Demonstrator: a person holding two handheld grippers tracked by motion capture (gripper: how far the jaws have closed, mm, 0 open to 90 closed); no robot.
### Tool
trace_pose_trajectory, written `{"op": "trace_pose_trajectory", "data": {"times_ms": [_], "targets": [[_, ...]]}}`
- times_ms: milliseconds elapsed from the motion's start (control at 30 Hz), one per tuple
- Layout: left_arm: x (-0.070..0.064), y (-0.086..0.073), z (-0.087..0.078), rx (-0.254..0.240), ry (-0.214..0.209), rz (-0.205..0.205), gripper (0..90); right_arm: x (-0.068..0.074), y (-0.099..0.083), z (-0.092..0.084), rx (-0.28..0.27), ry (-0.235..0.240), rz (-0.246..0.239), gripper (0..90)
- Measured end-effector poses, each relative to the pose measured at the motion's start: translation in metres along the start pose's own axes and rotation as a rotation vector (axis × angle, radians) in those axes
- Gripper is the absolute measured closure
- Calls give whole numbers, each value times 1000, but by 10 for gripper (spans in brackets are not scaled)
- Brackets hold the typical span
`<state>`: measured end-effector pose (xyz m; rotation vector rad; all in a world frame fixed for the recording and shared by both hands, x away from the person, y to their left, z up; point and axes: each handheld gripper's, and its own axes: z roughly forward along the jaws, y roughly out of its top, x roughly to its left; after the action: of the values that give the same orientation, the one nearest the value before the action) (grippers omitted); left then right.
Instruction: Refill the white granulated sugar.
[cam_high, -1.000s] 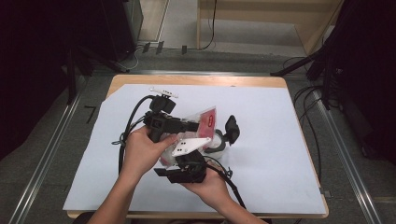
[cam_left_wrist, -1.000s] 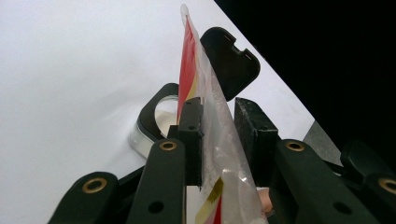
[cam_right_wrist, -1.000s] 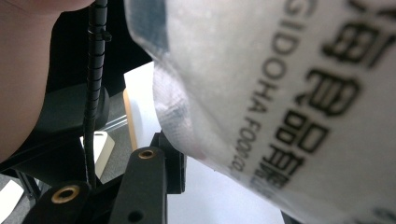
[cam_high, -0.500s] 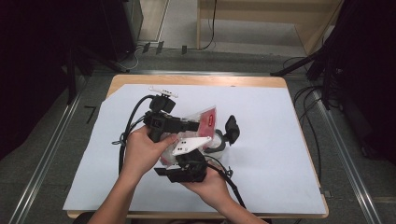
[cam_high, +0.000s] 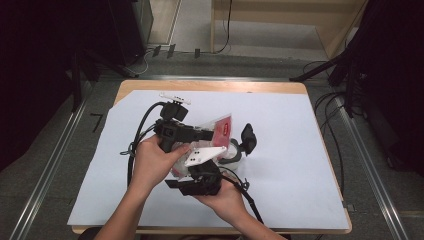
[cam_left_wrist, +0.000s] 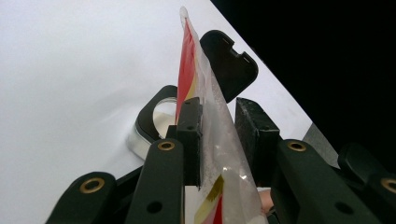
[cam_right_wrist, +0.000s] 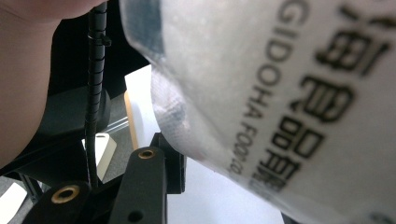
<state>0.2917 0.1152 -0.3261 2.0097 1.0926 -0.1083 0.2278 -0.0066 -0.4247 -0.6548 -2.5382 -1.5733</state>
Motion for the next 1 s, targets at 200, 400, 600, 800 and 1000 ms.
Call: {"op": "trace_pose_trajectory", "data": {"times_ms": [200,400,600,800,1000], "targets": [[-1,0,-1,4,4,4,727,1,0,0,-1,-1,1,637],[-1,0,0,4,5,4,727,1,0,0,-2,0,1,637],[0,0,0,4,5,3,729,0,0,0,0,-1,2,638],[0,0,0,3,5,2,732,0,0,0,0,0,0,637],[0,0,0,1,5,2,733,0,0,0,0,-1,-1,637]]}}
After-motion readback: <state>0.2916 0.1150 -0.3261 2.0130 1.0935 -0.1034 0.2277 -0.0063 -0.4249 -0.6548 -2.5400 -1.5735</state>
